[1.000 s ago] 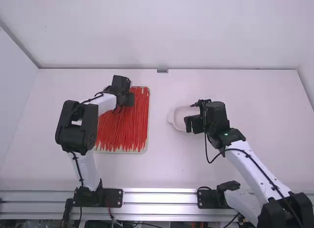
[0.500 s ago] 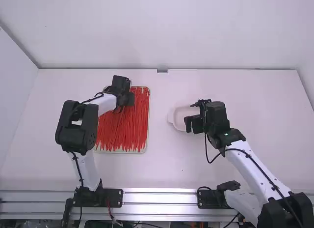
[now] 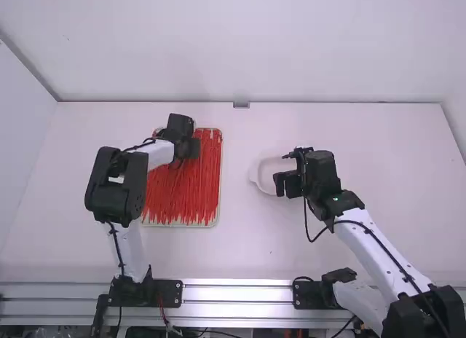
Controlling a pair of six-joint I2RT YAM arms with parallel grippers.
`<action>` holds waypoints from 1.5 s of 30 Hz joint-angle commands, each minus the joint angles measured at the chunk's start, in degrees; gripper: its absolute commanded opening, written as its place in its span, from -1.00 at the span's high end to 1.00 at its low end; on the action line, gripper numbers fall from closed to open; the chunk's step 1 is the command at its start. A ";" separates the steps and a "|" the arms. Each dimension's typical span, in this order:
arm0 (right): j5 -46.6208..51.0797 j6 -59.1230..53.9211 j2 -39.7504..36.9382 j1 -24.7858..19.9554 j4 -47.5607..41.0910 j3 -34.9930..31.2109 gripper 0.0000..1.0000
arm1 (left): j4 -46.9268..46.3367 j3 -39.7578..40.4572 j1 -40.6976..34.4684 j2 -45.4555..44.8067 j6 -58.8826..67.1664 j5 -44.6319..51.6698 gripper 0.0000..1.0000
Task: Fasten the cable tie
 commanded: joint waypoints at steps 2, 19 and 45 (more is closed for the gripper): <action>0.02 -0.04 0.42 0.09 -0.02 2.03 -0.98 | -0.24 -0.13 -0.11 0.85 -0.59 0.20 0.47; 0.04 -0.07 0.42 0.11 0.00 2.03 -0.98 | -0.61 1.40 -0.11 0.83 -1.44 -0.22 0.41; 0.07 -0.07 0.42 0.11 0.17 2.01 -0.97 | -0.81 2.03 -0.09 0.28 -1.38 -0.42 0.47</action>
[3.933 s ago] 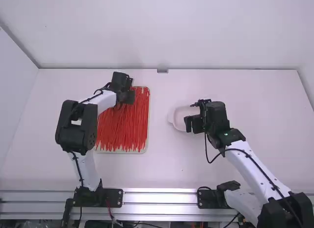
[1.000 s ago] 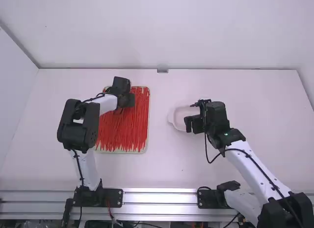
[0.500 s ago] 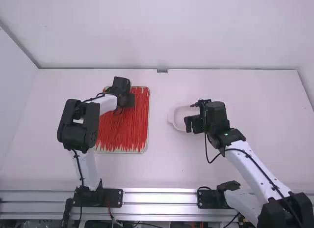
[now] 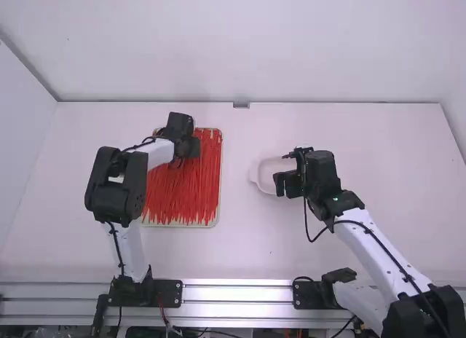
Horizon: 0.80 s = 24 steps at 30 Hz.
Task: Fasten the cable tie
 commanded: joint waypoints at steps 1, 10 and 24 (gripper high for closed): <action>0.07 -0.07 0.44 0.09 0.11 1.99 -0.98 | -0.31 1.16 -0.09 0.28 -0.33 -0.37 0.47; 0.07 -0.09 0.44 0.09 0.22 1.99 -0.98 | -0.66 1.16 -0.09 0.28 -0.31 -0.42 0.56; 0.04 -0.04 0.44 0.11 0.13 1.99 -0.98 | -0.98 1.20 -0.09 0.28 -0.33 -0.39 0.77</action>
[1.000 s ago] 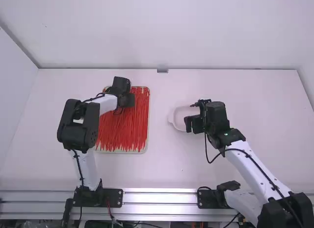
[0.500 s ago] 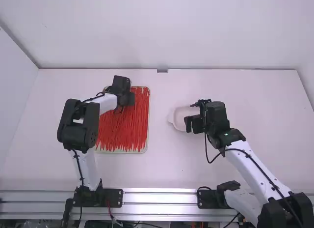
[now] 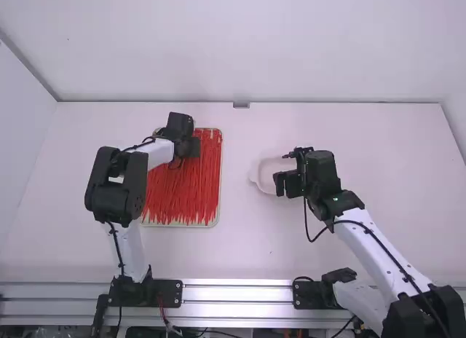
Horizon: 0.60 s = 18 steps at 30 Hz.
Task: Fasten the cable tie
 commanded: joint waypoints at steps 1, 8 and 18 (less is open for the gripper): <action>0.02 -0.02 0.42 0.13 -0.07 1.99 -0.94 | -0.35 1.20 -0.09 0.28 -0.33 -0.39 0.77; 0.02 -0.04 0.42 0.11 -0.07 1.99 -0.98 | -2.19 2.97 -0.09 0.26 -0.33 -0.44 0.87; 0.02 -0.04 0.42 0.13 1.29 1.16 -0.98 | -7.45 7.61 -0.13 -1.03 -0.31 -3.43 0.96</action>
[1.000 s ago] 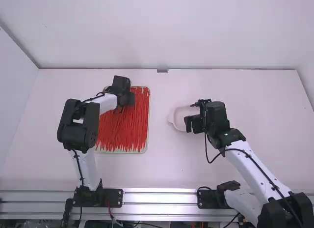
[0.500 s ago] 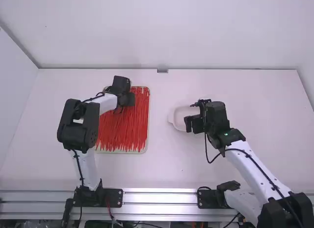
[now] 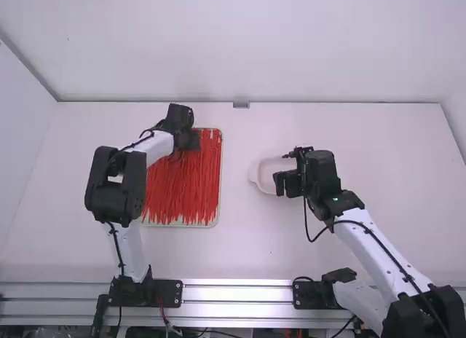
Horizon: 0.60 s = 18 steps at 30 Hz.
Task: Fasten the cable tie
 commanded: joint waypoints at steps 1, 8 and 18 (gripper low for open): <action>0.02 -0.13 0.42 0.11 0.96 0.90 -0.97 | -0.81 1.64 -0.11 -1.46 -0.22 -1.46 0.96; -0.02 -0.15 0.42 0.11 1.97 0.46 -0.98 | -0.48 2.86 1.66 -7.23 0.07 -1.42 0.96; -2.10 -0.13 0.42 0.11 6.51 0.46 -0.98 | 0.68 2.80 2.40 -22.56 0.17 -1.01 0.96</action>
